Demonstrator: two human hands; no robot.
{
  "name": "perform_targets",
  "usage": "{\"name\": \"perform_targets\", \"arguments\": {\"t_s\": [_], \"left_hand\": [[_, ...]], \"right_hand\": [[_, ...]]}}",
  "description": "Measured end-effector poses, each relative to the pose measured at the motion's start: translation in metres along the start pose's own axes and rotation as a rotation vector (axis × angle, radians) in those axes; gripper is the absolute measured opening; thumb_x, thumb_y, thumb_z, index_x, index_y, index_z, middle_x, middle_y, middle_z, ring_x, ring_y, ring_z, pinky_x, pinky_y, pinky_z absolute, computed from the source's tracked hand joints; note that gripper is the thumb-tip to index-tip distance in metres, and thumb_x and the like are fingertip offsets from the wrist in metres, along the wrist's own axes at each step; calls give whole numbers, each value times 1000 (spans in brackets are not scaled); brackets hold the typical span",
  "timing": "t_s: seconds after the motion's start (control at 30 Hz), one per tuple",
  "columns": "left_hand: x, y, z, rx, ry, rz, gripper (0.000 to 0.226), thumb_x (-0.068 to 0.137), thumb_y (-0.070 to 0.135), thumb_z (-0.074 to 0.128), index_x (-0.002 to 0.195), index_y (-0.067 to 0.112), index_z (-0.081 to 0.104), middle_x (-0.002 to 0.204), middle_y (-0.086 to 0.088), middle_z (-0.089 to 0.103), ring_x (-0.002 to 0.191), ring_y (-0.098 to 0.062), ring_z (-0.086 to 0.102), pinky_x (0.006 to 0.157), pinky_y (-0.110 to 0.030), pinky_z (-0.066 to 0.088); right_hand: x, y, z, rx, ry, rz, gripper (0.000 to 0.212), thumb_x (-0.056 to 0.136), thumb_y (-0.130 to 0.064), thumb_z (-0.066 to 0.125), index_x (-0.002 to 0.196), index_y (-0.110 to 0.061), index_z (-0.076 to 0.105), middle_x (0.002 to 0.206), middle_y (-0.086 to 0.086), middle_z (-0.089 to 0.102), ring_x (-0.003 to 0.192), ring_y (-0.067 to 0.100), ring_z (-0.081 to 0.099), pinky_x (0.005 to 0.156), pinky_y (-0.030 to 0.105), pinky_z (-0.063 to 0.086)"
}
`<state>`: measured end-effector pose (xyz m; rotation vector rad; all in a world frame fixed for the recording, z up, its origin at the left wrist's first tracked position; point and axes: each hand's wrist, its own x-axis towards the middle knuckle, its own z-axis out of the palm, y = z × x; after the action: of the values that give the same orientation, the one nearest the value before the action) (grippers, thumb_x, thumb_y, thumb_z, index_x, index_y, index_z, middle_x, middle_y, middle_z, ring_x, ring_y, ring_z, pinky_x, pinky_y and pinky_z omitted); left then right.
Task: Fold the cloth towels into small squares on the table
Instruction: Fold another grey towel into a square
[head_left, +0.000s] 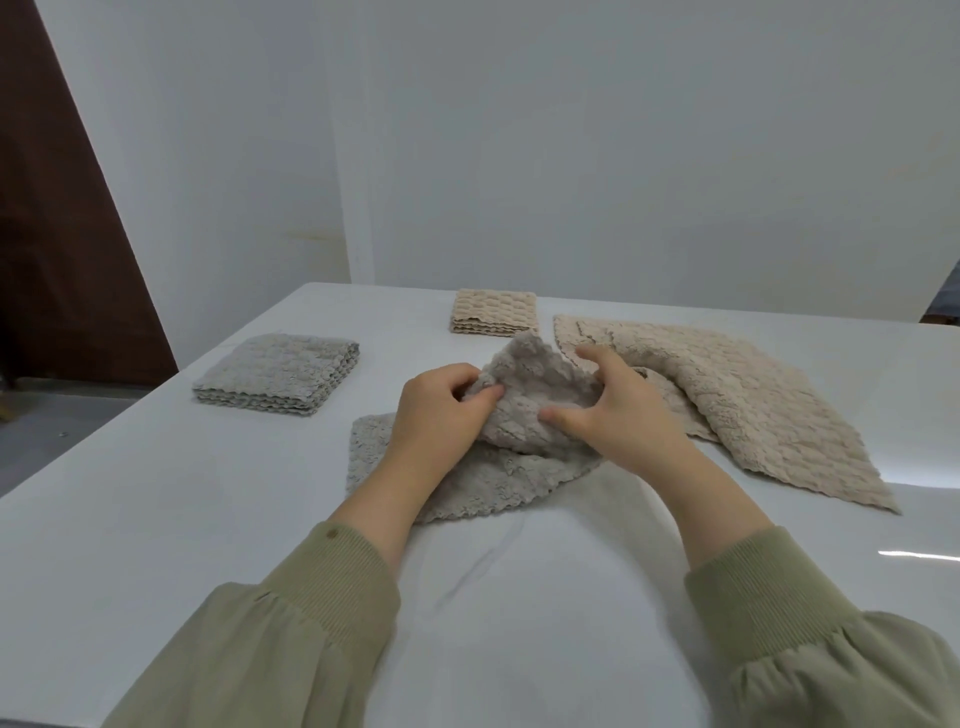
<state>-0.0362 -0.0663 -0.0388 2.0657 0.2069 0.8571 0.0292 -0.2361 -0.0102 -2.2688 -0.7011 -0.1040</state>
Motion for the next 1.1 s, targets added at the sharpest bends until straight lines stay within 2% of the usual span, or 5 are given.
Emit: {"name": "perform_targets", "arguments": {"t_s": [0.27,0.6,0.8,0.97,1.1], "left_hand": [[3,-6,-5,91,178,43,40,84,21,66,57,10,40,50,2,31,51,-9,28,50,-22,23],[16,-6,-24,315,-81,-83,35,92,34,55,66,14,42,60,1,43,56,-14,38,53,-28,26],[16,4,-32,-455,-359,-507,17,92,26,59,85,11,65,75,-6,63,64,-19,56,54,-26,45],[13,-4,-24,-146,-299,-549,13,92,23,58,90,11,60,66,-3,64,48,-12,61,49,-24,52],[5,-15,-14,498,-111,-272,40,95,36,50,131,22,45,119,-4,62,106,-25,59,88,-33,43]], "right_hand": [[10,21,1,695,-356,549,43,72,-32,76,97,-3,56,82,12,56,67,22,59,64,34,53],[7,9,29,827,-246,390,12,91,0,53,92,-8,62,88,11,70,72,17,67,63,27,59],[10,7,17,1118,-210,347,16,96,-4,47,92,-8,63,73,6,71,62,16,69,52,24,54],[11,19,21,501,27,308,17,92,-18,58,109,-18,60,83,4,65,62,11,56,51,17,46],[15,31,31,194,82,157,46,95,-20,52,139,-16,38,127,6,55,97,14,56,82,27,44]]}}
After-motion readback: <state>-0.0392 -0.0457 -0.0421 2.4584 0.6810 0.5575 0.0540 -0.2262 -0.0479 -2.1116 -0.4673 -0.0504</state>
